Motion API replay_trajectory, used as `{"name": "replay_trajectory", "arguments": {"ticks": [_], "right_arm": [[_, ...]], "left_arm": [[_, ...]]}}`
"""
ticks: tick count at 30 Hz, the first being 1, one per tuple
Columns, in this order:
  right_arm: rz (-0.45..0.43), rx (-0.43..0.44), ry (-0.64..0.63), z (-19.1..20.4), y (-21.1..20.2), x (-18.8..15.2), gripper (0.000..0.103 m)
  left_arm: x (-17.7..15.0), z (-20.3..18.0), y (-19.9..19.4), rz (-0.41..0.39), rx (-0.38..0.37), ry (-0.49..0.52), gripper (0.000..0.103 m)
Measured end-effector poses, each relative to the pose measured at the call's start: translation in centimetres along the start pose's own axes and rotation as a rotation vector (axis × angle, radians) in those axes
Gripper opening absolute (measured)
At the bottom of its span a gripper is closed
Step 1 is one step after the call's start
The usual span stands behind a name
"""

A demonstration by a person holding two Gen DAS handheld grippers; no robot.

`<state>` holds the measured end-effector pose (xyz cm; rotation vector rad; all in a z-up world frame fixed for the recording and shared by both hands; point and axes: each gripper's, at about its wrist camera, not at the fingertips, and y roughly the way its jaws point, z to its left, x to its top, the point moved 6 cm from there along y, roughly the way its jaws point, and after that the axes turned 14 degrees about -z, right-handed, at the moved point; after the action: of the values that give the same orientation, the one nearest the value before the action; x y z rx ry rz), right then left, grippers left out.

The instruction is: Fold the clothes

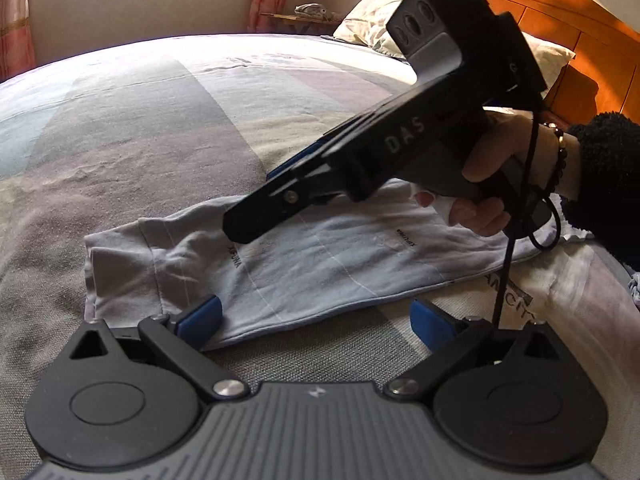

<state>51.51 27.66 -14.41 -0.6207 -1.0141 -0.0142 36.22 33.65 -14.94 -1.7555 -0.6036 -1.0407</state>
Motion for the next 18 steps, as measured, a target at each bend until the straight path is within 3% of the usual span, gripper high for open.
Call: {"name": "replay_trajectory", "arguments": {"ticks": [4,9,14,18], "right_arm": [[-0.003,-0.055,-0.043,0.6,-0.2,0.9,0.103],[-0.025,-0.191,-0.121,0.9,-7.5,0.6,0.103],[0.032,-0.463,-0.078,-0.9,-18.1,-5.5,0.103],[0.034,-0.64,-0.043,-1.4,-24.5,-11.6,0.103]], "left_arm": [[0.0,0.1,-0.3,-0.003,-0.008,-0.003,0.1],[0.4,-0.2,-0.6,-0.003,0.021,0.021,0.1],[2.4,-0.9,-1.3,-0.06,0.106,0.068,0.1],[3.1,-1.0,0.2,-0.04,0.264,0.045,0.101]]}}
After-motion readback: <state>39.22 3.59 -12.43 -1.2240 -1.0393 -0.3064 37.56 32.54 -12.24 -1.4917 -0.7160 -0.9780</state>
